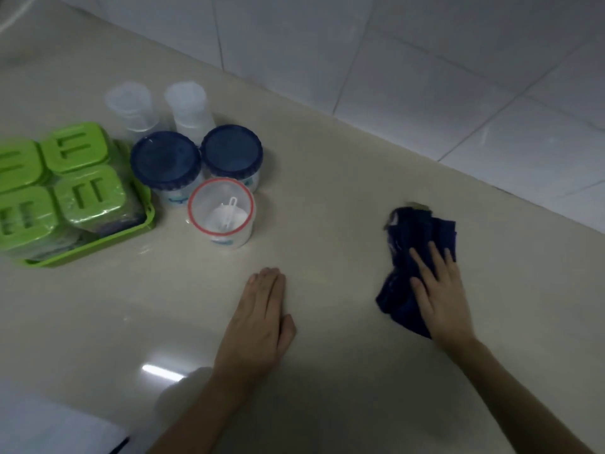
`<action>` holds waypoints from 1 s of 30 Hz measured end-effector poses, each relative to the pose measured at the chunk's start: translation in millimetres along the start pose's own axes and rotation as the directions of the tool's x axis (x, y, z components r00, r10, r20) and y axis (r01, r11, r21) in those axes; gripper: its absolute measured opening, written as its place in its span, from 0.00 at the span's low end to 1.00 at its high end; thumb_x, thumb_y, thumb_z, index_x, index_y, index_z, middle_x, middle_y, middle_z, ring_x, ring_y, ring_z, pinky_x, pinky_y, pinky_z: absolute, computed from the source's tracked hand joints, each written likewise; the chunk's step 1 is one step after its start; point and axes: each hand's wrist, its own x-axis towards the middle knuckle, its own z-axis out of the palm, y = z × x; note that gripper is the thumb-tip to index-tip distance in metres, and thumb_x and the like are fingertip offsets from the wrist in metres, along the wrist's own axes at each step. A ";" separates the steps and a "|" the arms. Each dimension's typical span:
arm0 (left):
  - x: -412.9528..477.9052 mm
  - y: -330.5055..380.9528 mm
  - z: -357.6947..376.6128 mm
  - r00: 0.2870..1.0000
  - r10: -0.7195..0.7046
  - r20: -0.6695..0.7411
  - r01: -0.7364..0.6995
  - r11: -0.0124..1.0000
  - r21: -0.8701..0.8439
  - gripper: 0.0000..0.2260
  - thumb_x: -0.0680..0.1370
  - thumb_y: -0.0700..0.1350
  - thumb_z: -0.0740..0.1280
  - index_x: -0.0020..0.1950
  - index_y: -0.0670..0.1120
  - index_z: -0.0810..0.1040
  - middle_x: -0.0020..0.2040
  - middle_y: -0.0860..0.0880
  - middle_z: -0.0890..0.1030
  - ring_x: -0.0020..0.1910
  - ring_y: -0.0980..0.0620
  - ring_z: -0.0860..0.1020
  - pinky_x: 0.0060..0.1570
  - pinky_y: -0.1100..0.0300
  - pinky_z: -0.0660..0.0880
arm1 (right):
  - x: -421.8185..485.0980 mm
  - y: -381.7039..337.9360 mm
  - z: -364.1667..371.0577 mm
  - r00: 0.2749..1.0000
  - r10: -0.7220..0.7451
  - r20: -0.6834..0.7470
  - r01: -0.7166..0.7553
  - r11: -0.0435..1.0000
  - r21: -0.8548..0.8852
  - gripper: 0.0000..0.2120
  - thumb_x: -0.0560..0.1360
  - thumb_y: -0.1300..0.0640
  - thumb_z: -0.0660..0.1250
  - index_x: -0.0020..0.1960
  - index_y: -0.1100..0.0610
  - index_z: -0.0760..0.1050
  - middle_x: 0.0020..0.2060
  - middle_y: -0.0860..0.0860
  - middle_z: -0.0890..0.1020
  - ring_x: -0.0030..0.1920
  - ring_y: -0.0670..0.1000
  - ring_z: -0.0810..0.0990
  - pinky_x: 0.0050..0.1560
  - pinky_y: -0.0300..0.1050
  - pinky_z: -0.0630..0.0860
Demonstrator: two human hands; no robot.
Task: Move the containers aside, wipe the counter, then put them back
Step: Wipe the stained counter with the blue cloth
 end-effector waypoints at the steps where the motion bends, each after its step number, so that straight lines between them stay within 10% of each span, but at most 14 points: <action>1: 0.7 0.6 0.1 1.000 0.003 -0.002 -0.003 1.000 -0.010 0.27 0.74 0.43 0.64 0.71 0.33 0.65 0.72 0.37 0.67 0.73 0.39 0.64 0.74 0.46 0.58 | -5.3 -0.9 0.0 0.999 0.048 -0.011 -0.048 0.999 0.005 0.26 0.81 0.44 0.41 0.75 0.51 0.59 0.76 0.56 0.58 0.77 0.59 0.51 0.75 0.60 0.54; 5: 2.1 1.2 0.9 1.000 -0.002 -0.002 0.002 0.999 -0.040 0.28 0.75 0.42 0.63 0.73 0.33 0.62 0.74 0.37 0.63 0.75 0.41 0.60 0.75 0.46 0.57 | -3.8 -65.2 11.8 0.989 0.136 -0.058 -0.133 0.990 0.041 0.25 0.81 0.46 0.45 0.76 0.51 0.57 0.75 0.58 0.60 0.76 0.62 0.53 0.76 0.58 0.51; 10: 0.7 0.0 -10.5 1.000 -0.003 0.029 0.003 1.000 -0.019 0.27 0.75 0.42 0.65 0.71 0.34 0.65 0.72 0.37 0.67 0.72 0.41 0.65 0.73 0.47 0.60 | -1.1 -169.6 32.7 0.986 -0.165 0.016 0.164 0.986 0.031 0.24 0.80 0.47 0.48 0.76 0.49 0.55 0.76 0.55 0.59 0.76 0.60 0.53 0.76 0.57 0.49; 20: -49.5 -57.3 -37.4 0.988 0.077 0.133 -0.087 0.993 0.075 0.28 0.78 0.51 0.61 0.73 0.38 0.63 0.76 0.42 0.62 0.76 0.46 0.59 0.74 0.50 0.55 | -36.8 -101.6 17.0 0.994 -0.104 0.037 0.103 0.994 0.034 0.23 0.81 0.44 0.45 0.75 0.45 0.55 0.76 0.51 0.57 0.77 0.56 0.52 0.76 0.55 0.48; 30: -49.3 -58.2 -38.5 0.987 0.037 0.158 -0.042 0.999 0.030 0.29 0.76 0.49 0.63 0.75 0.41 0.62 0.75 0.45 0.63 0.76 0.50 0.59 0.76 0.53 0.54 | -14.3 -254.0 43.4 0.964 -0.262 0.035 0.264 0.964 -0.044 0.26 0.78 0.46 0.50 0.75 0.48 0.57 0.76 0.54 0.61 0.75 0.61 0.57 0.73 0.61 0.51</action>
